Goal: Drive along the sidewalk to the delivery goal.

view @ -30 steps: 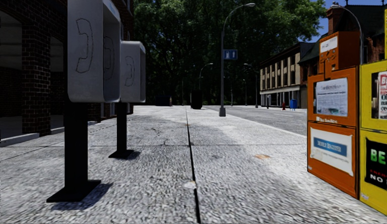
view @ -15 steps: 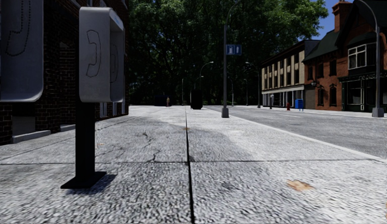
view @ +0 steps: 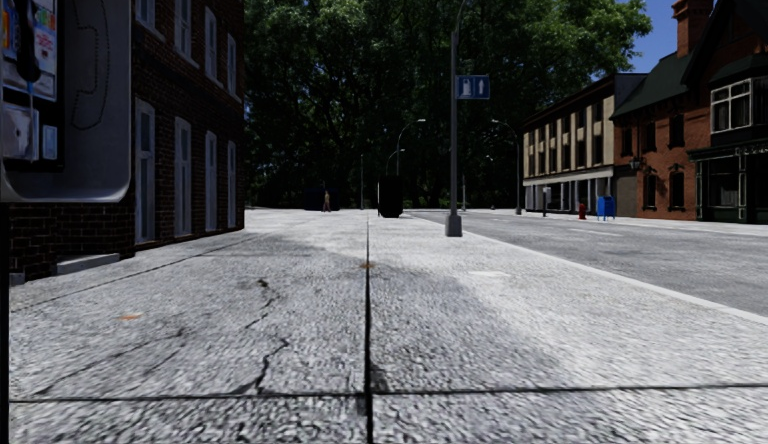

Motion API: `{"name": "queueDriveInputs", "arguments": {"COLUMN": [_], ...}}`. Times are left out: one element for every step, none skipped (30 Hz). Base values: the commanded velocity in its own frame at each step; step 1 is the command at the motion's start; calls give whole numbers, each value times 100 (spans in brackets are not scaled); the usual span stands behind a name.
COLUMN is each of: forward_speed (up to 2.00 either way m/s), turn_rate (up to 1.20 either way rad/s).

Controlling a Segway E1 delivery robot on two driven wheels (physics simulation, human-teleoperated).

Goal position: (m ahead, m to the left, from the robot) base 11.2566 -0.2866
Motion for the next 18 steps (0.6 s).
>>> {"name": "queueDriveInputs", "arguments": {"forward_speed": [200,200,200,200,200,200,200,200,200,200,200,200,200,200,200,200,200,200], "turn_rate": [0,0,0,0,0,0,0,0,0,0,0,0,0,0,0,0,0,0]}}
